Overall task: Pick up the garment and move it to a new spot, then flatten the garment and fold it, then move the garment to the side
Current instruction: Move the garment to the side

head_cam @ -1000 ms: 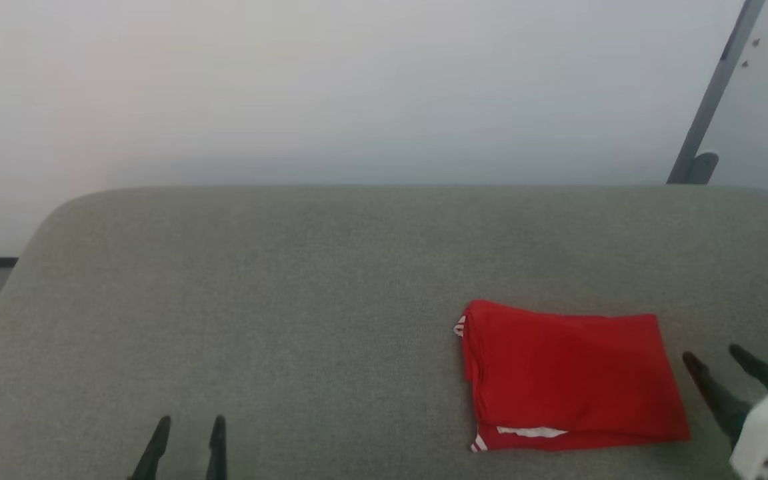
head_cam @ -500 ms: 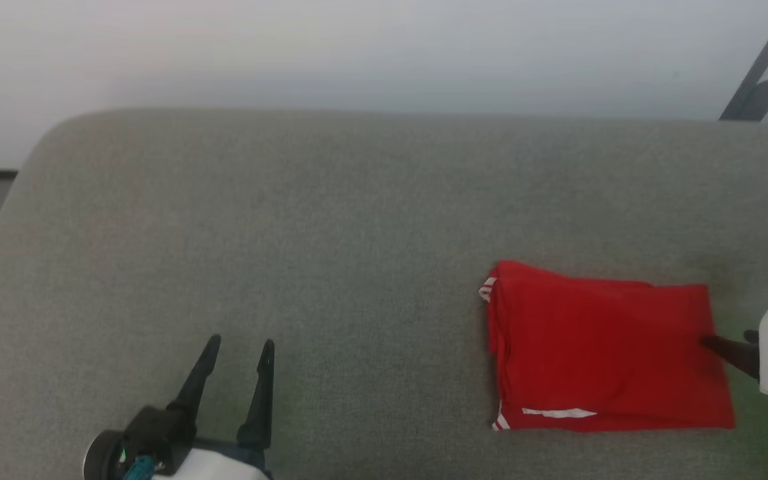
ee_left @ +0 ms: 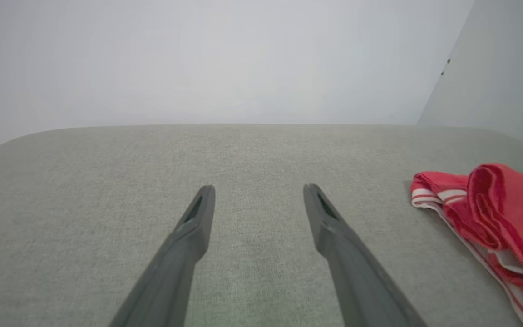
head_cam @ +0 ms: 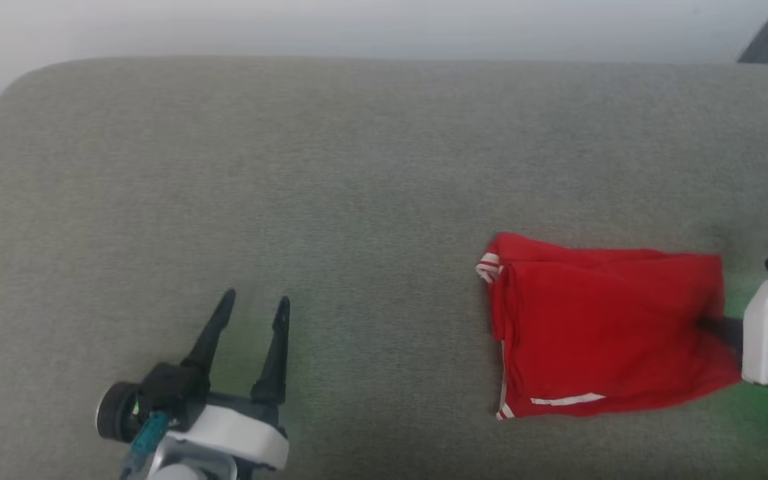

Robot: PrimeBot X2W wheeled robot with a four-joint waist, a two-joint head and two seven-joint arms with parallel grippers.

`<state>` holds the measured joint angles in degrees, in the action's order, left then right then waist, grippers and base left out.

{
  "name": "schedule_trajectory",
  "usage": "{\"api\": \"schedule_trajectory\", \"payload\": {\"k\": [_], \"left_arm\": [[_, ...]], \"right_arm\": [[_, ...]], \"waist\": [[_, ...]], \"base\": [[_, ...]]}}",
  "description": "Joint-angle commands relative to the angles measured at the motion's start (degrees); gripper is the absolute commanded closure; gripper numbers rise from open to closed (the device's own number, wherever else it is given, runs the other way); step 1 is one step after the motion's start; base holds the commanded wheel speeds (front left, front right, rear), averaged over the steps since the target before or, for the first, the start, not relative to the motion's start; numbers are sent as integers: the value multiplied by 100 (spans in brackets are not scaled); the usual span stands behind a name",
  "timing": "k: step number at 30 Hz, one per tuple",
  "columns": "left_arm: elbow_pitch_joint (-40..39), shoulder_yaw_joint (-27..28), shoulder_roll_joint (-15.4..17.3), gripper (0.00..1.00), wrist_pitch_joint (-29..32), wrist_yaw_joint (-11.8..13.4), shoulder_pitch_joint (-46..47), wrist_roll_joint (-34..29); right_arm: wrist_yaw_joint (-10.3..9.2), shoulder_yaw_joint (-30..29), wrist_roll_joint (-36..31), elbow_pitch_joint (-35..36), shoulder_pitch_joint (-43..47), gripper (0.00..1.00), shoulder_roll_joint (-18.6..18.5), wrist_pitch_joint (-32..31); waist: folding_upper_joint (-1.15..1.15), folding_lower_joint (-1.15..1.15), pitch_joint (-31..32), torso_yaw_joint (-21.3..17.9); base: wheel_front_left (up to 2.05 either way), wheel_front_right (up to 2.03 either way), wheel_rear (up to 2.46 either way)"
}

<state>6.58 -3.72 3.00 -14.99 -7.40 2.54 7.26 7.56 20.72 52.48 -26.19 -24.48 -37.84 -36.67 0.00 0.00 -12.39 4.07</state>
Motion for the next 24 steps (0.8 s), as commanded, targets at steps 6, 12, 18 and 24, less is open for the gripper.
{"api": "schedule_trajectory", "payload": {"k": [6, 12, 18, 24], "left_arm": [[13, -283, -15, 0, -25, -10, 470, 39], [25, -604, 145, 0, -25, -10, 961, -56], [-47, -966, 350, 0, -25, -10, 1629, 11], [-52, -1563, 597, 0, -24, -10, 2620, 65]], "right_arm": [[-14, -146, 183, -135, -298, 100, -220, 649], [-14, -402, 411, -385, -495, 100, -554, 1246], [-12, -915, 760, -892, -840, 100, -706, 2035], [-12, -1257, 825, -1671, -1426, 100, -766, 2921]], "waist": [[0, 0, -293, -592], [0, 0, -611, -1210], [0, 0, -1093, -1651], [0, 0, -1657, -1912]], "base": [[0, 0, 0], [0, 0, 0], [0, 0, 0], [0, 0, 0]]}}
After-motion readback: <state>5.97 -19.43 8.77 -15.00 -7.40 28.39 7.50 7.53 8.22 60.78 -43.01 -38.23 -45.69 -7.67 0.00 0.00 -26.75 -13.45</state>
